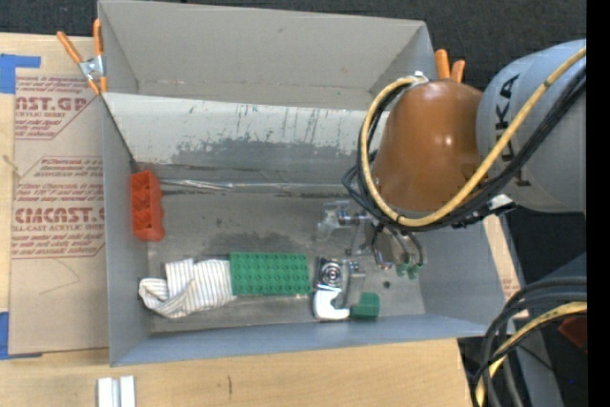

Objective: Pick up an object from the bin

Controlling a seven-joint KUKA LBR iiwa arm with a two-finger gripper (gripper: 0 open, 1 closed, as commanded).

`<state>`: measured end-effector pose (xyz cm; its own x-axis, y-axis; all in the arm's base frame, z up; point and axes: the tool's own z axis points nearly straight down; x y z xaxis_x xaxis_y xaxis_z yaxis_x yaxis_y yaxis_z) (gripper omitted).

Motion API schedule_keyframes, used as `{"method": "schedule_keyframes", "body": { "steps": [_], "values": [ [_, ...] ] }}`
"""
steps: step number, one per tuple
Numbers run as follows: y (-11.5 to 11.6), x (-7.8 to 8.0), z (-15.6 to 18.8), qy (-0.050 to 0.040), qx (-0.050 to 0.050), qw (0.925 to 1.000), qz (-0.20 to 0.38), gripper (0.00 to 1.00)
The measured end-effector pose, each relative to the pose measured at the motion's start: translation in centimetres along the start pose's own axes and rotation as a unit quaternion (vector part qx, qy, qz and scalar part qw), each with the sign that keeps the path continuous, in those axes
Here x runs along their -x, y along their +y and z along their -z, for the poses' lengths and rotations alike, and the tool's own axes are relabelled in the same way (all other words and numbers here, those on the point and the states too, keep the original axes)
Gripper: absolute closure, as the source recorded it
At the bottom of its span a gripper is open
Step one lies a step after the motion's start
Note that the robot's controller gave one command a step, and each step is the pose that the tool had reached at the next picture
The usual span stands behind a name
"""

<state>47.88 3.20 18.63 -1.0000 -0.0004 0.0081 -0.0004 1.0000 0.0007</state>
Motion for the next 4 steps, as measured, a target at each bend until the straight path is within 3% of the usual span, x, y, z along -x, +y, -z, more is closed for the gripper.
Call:
{"method": "schedule_keyframes", "body": {
  "steps": [1,2,3,4],
  "values": [
    [0.0,0.2,0.4,-0.0041,0.0,1.0,0.0,0.0],
    [2.9,1.5,-4.4,-0.006,0.0,0.9996,0.026,0.0],
    [5.9,2.5,-9.9,-0.0001,0.0,0.9987,0.05,0.0],
    [7.6,2.9,-11.4,-0.0064,-0.001,0.9881,0.154,1.0]
  ]
}}
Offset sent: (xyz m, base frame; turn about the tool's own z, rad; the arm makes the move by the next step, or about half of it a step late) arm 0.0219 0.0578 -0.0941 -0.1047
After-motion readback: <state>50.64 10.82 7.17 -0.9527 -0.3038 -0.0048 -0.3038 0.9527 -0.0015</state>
